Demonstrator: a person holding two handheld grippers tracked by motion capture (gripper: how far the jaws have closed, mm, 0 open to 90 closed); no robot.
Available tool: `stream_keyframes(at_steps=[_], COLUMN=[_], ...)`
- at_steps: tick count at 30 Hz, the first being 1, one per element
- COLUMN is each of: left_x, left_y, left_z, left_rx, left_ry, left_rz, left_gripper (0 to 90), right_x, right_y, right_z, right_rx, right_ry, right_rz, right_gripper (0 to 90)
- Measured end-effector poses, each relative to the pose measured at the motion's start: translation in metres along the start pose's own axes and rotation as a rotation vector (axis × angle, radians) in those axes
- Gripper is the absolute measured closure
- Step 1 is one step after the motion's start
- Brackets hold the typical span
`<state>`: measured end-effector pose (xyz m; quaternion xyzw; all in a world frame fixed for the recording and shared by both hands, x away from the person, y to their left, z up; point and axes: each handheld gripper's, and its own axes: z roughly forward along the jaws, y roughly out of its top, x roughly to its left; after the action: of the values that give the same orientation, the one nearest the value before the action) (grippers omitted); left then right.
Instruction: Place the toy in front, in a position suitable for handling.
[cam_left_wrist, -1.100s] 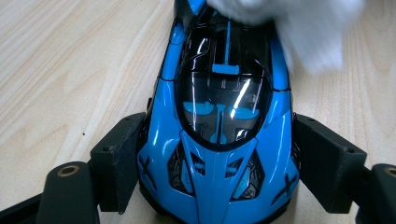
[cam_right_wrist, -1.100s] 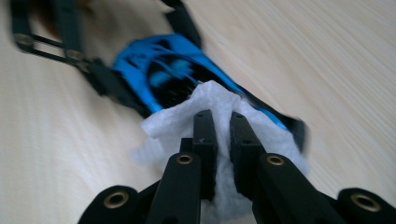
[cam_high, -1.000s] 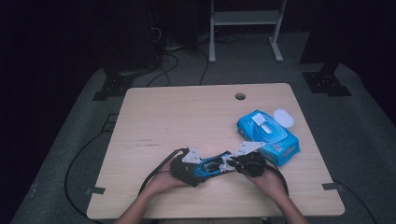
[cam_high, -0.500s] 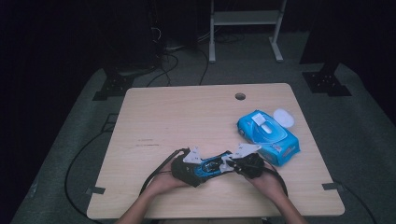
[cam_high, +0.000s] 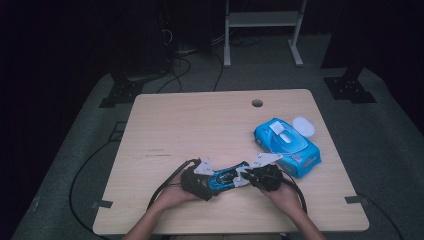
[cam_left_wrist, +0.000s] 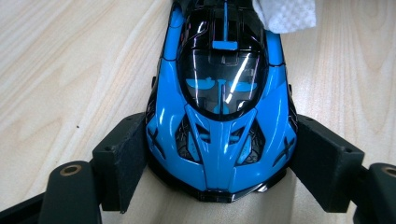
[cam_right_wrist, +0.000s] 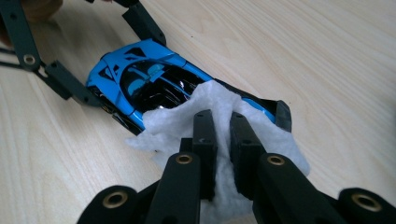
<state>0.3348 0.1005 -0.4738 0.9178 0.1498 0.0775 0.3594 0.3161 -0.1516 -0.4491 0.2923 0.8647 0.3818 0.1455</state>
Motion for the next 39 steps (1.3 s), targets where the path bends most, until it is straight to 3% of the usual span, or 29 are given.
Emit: stream_keyframes(at_steps=[1, 5, 6, 8, 10, 11, 13, 16, 19, 20, 26, 29, 30, 32, 35, 38, 39], left_x=[0.000, 0.000, 0.000, 0.000, 0.000, 0.000, 0.000, 0.000, 0.001, 0.000, 0.000, 0.001, 0.001, 0.001, 0.001, 0.001, 0.002], left_y=[0.000, 0.000, 0.000, 0.000, 0.000, 0.000, -0.001, -0.003, -0.003, -0.003, -0.003, -0.003, -0.003, -0.004, -0.004, -0.004, -0.005], left_z=[0.000, 0.000, 0.000, 0.000, 0.000, 0.000, -0.001, -0.002, -0.004, -0.004, -0.003, -0.003, -0.004, -0.004, -0.004, -0.004, -0.005], left_rx=[-0.003, -0.005, -0.006, -0.005, -0.005, -0.002, -0.004, -0.013, -0.010, -0.012, -0.017, -0.015, -0.016, -0.017, -0.018, -0.020, -0.019], left_ry=[0.000, -0.004, -0.003, -0.002, 0.000, 0.003, 0.007, 0.003, 0.002, 0.004, 0.008, 0.004, 0.004, 0.004, 0.004, 0.001, 0.000], left_rz=[0.002, 0.001, 0.000, -0.001, 0.003, 0.004, 0.001, -0.009, 0.002, 0.001, 0.006, 0.009, 0.010, 0.006, 0.005, -0.004, -0.009], left_gripper=[24.3, 24.6, 24.6, 24.6, 24.5, 24.4, 24.2, 24.2, 24.6, 24.7, 24.9, 24.9, 24.9, 24.9, 24.9, 24.1, 24.1], right_x=[0.002, 0.018, 0.021, 0.017, 0.007, 0.001, -0.007, -0.003, 0.004, 0.002, -0.009, -0.003, 0.004, 0.009, 0.009, -0.005, -0.005], right_y=[0.001, 0.007, 0.009, 0.010, 0.007, 0.004, 0.000, -0.002, -0.002, 0.000, -0.004, -0.002, 0.000, 0.004, 0.006, -0.001, -0.001], right_z=[0.001, 0.006, 0.007, 0.006, 0.002, -0.001, -0.006, -0.004, 0.003, 0.003, 0.000, 0.002, 0.005, 0.008, 0.007, 0.003, 0.003], right_rx=[0.000, -0.028, -0.024, -0.016, 0.012, 0.018, -0.004, -0.016, -0.033, -0.040, -0.038, -0.041, -0.060, -0.065, -0.056, -0.036, -0.036], right_ry=[-0.008, 0.056, 0.044, 0.030, -0.056, -0.068, -0.049, -0.035, 0.008, 0.041, 0.030, 0.026, 0.075, 0.098, 0.077, 0.019, 0.019], right_rz=[-0.006, -0.038, -0.067, -0.061, -0.069, -0.061, -0.003, 0.006, 0.012, 0.029, 0.079, 0.066, 0.065, 0.036, 0.017, 0.033, 0.033], right_gripper=[82.4, 82.4, 82.4, 82.4, 82.6, 82.6, 82.5, 82.2, 82.2, 82.2, 82.3, 82.2, 82.2, 82.1, 82.2, 82.3, 82.3])
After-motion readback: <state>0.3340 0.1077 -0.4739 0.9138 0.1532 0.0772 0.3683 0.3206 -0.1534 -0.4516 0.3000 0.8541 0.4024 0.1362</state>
